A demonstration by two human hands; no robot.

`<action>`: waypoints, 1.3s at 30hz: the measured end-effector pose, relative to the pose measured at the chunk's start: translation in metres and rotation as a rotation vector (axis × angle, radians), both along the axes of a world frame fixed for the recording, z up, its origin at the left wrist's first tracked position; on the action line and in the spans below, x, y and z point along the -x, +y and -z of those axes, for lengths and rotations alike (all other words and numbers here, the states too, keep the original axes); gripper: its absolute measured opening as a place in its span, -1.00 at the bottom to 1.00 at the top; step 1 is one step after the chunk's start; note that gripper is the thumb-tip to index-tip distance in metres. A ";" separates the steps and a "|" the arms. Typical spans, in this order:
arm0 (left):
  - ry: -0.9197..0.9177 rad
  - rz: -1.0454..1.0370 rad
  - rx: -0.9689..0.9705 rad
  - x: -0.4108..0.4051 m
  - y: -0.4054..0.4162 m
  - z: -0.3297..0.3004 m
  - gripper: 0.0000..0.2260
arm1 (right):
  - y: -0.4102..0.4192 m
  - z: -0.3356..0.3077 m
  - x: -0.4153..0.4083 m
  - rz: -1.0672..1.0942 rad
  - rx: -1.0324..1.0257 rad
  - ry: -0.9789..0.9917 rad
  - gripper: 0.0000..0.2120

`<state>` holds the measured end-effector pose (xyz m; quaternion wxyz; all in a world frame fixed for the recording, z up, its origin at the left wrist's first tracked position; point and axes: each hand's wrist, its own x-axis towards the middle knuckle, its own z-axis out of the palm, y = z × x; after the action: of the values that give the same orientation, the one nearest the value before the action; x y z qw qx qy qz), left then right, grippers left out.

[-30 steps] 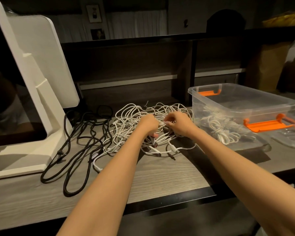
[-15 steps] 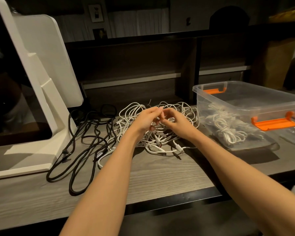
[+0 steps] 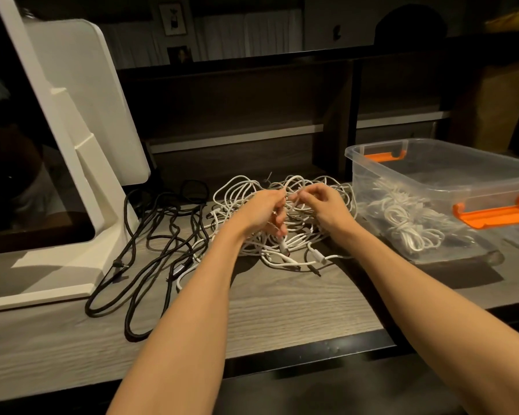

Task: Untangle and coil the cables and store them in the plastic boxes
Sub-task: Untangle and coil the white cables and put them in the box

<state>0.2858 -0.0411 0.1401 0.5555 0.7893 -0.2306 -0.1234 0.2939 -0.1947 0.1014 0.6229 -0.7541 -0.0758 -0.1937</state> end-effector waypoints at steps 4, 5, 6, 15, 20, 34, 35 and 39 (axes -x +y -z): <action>-0.074 -0.113 -0.151 -0.007 -0.013 0.005 -0.71 | -0.005 -0.008 0.003 0.088 -0.154 -0.146 -0.89; -0.125 -0.139 -0.203 -0.010 -0.014 0.007 -0.73 | -0.006 -0.012 0.005 0.149 -0.136 -0.227 -0.90; -0.176 -0.167 -0.261 -0.012 -0.014 0.009 -0.73 | -0.009 -0.015 0.006 0.223 -0.056 -0.316 -0.91; -0.194 -0.199 0.016 -0.009 -0.016 0.011 -0.89 | -0.004 -0.004 0.006 0.217 0.417 -0.334 -0.89; 0.062 -0.123 0.213 -0.005 -0.013 0.005 -0.78 | -0.002 -0.003 0.008 0.279 0.368 -0.330 -0.87; 0.319 -0.152 0.638 -0.002 -0.027 0.005 -0.69 | 0.000 -0.009 0.017 0.021 0.229 -0.222 -0.94; 0.321 -0.158 0.650 -0.002 -0.026 0.005 -0.69 | -0.001 -0.010 0.019 -0.012 0.229 -0.202 -0.92; 0.322 -0.212 0.814 0.001 -0.022 0.001 -0.68 | -0.002 -0.003 0.014 0.027 0.476 -0.082 -0.89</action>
<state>0.2846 -0.0630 0.1391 0.8590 0.4967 -0.0889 -0.0865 0.2802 -0.1968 0.1045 0.4212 -0.8722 -0.1344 -0.2091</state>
